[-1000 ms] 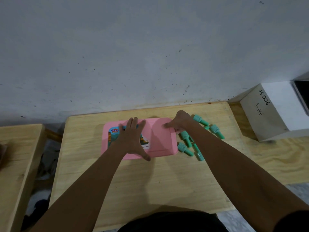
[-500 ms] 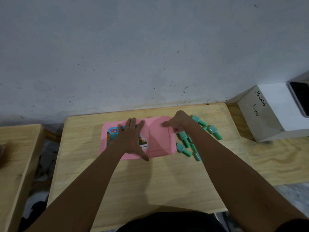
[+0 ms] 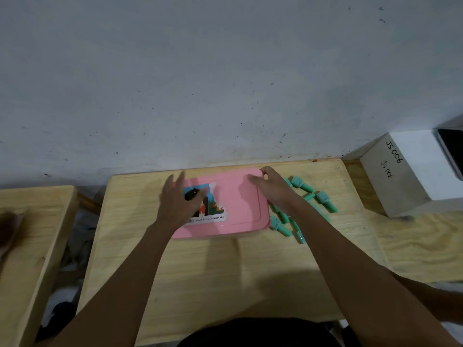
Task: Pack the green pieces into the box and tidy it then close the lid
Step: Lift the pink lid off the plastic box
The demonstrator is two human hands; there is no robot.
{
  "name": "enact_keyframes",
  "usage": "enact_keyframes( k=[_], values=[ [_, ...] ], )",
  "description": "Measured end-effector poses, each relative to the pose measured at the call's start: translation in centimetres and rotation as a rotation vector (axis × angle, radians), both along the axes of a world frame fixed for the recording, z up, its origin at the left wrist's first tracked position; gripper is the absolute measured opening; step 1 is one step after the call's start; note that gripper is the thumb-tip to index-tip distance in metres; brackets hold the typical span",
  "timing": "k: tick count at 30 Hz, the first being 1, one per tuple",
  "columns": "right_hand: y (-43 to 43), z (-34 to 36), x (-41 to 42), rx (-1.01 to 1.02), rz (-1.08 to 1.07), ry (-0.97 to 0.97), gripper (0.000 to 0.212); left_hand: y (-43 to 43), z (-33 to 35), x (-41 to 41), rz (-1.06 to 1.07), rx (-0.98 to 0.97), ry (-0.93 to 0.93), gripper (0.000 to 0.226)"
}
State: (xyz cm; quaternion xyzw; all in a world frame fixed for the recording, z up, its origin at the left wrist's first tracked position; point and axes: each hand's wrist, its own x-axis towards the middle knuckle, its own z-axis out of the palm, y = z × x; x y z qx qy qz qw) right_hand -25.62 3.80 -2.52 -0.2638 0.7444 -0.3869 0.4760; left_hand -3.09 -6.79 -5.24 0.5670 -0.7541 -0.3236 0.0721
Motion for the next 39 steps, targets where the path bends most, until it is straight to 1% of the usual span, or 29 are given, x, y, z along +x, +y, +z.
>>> enact_keyframes(
  k=[1, 2, 4, 6, 8, 10, 12, 17, 19, 20, 22, 24, 28, 30, 31, 32, 33, 35, 37, 38, 39],
  values=[
    [-0.1, 0.3, 0.2, -0.016, -0.019, -0.032, 0.035, -0.3, -0.4, 0.7, 0.127, -0.015, -0.036, 0.078],
    [-0.1, 0.6, 0.4, -0.026, -0.038, -0.069, 0.035, -0.7, -0.9, 1.6, 0.235, 0.013, -0.050, 0.066],
    [-0.2, 1.2, 0.7, -0.037, -0.065, -0.127, 0.034, -0.7, -1.1, 2.8, 0.380, 0.115, 0.040, 0.049],
    [0.0, 2.0, 1.2, -0.043, -0.075, -0.151, 0.035, -0.5, -0.9, 3.6, 0.425, 0.187, 0.149, 0.040],
    [0.1, 3.0, 1.8, -0.059, -0.091, -0.227, 0.037, -0.5, -0.8, 4.0, 0.449, 0.203, 0.189, 0.036],
    [-0.1, 4.4, 2.7, -0.072, -0.087, -0.314, 0.043, -0.5, -0.4, 3.8, 0.467, 0.234, 0.198, 0.034],
    [-0.5, 6.1, 3.6, -0.093, -0.048, -0.323, 0.045, -0.5, 0.0, 3.6, 0.494, 0.260, 0.214, 0.035],
    [-1.5, 9.3, 5.7, -0.203, -0.004, -0.100, 0.029, -0.6, 0.8, 4.1, 0.598, 0.350, 0.285, 0.042],
    [-1.9, 9.8, 6.1, -0.243, 0.004, -0.005, 0.029, -0.8, 1.2, 4.6, 0.655, 0.363, 0.312, 0.044],
    [-2.0, 9.9, 6.3, -0.251, 0.005, 0.010, 0.029, -1.0, 1.2, 4.9, 0.673, 0.352, 0.323, 0.042],
    [-2.3, 9.7, 6.6, -0.235, -0.003, -0.036, 0.029, -1.0, 1.7, 5.7, 0.709, 0.320, 0.334, 0.040],
    [-2.4, 8.7, 7.0, -0.203, 0.001, -0.094, 0.029, -1.1, 2.0, 7.3, 0.757, 0.254, 0.329, 0.043],
    [-2.6, 6.4, 8.4, -0.204, 0.014, -0.218, 0.047, -1.4, 2.4, 11.0, 0.899, 0.162, 0.368, 0.054],
    [-2.8, 4.8, 9.3, -0.197, 0.004, -0.227, 0.055, -1.1, 2.8, 12.5, 0.976, 0.093, 0.409, 0.056],
    [-2.7, 3.7, 9.6, -0.191, 0.010, -0.168, 0.055, -0.9, 2.9, 13.1, 1.018, 0.069, 0.429, 0.055],
    [-2.7, 2.3, 9.9, -0.191, 0.054, -0.059, 0.052, -0.6, 3.0, 13.6, 1.059, 0.049, 0.447, 0.055],
    [-2.6, 1.0, 10.1, -0.181, 0.154, 0.073, 0.048, -0.2, 3.2, 14.2, 1.096, 0.031, 0.446, 0.055],
    [-1.8, -0.9, 10.7, -0.085, 0.484, 0.275, 0.039, 0.6, 3.2, 15.0, 1.129, -0.016, 0.386, 0.054],
    [-1.2, -2.0, 11.5, 0.033, 0.796, 0.451, 0.036, 1.5, 3.0, 15.5, 1.141, -0.057, 0.311, 0.054],
    [-0.8, -2.2, 12.1, 0.054, 0.899, 0.537, 0.035, 1.9, 2.8, 15.7, 1.157, -0.051, 0.293, 0.055],
    [-0.7, -2.6, 12.5, 0.051, 0.959, 0.610, 0.033, 2.2, 2.5, 15.9, 1.177, -0.049, 0.275, 0.056]
  ],
)
